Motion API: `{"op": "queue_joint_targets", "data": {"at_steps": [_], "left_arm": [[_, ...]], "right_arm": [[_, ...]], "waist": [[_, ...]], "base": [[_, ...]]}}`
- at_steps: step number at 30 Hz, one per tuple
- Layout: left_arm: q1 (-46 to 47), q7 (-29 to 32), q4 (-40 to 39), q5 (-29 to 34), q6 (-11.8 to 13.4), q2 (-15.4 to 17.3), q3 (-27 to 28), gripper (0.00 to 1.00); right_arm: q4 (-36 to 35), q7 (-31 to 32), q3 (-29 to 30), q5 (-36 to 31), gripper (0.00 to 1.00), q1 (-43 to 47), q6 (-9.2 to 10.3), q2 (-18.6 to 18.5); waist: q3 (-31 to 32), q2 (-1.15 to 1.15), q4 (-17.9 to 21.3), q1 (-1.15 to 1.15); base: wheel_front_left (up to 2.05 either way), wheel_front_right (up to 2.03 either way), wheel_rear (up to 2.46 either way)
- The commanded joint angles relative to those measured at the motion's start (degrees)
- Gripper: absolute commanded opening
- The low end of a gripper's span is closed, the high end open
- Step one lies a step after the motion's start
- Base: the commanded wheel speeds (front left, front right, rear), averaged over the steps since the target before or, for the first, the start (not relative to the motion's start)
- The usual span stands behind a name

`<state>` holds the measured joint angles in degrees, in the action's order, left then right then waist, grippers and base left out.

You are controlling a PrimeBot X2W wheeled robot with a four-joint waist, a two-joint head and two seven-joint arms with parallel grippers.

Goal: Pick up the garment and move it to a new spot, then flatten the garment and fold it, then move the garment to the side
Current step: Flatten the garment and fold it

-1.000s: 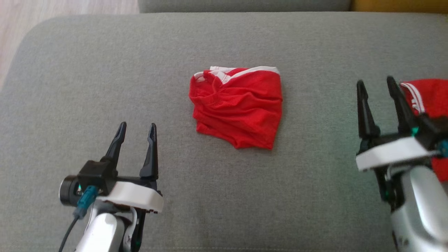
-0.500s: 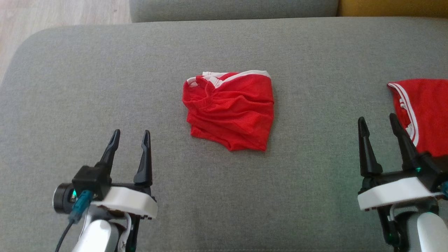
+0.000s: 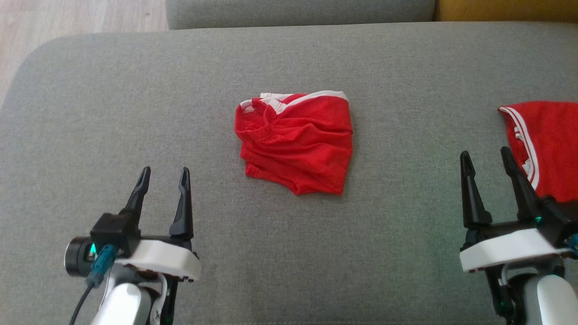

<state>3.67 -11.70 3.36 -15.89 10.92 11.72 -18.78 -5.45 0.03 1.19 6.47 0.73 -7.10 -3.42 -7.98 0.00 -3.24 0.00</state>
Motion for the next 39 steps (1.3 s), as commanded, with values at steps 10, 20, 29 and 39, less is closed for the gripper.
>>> {"op": "queue_joint_targets", "data": {"at_steps": [10, 20, 29, 39], "left_arm": [[2.25, -0.39, -2.34, -0.32, 0.36, 0.98, 1.31, 1.0], [5.35, -1.56, -0.86, -0.69, -0.91, -0.7, -0.27, 1.0], [7.93, -2.62, 1.5, -0.18, -2.41, -3.07, -2.87, 1.0], [9.17, -3.1, 2.78, -0.04, -2.99, -4.18, -3.27, 1.0]], "right_arm": [[-1.24, 1.02, -2.12, -0.29, 0.0, -2.6, -0.39, 0.1], [15.31, 0.48, -13.96, 2.61, 0.0, -18.29, -0.39, 0.36], [39.74, -4.33, -24.44, 8.9, 0.0, -33.1, -0.39, 0.53], [51.33, -6.21, -34.5, 15.85, 0.0, -40.98, -0.39, 0.54]], "waist": [[-0.48, 0.0, -1.53, 0.0], [-3.19, 0.0, -7.06, 0.0], [-5.85, 0.0, -13.39, 0.0], [-7.37, 0.0, -14.84, 0.0]], "base": [[0.0, 0.0, 0.0], [0.0, 0.0, 0.0], [0.0, 0.0, 0.0], [0.0, 0.0, 0.0]]}}
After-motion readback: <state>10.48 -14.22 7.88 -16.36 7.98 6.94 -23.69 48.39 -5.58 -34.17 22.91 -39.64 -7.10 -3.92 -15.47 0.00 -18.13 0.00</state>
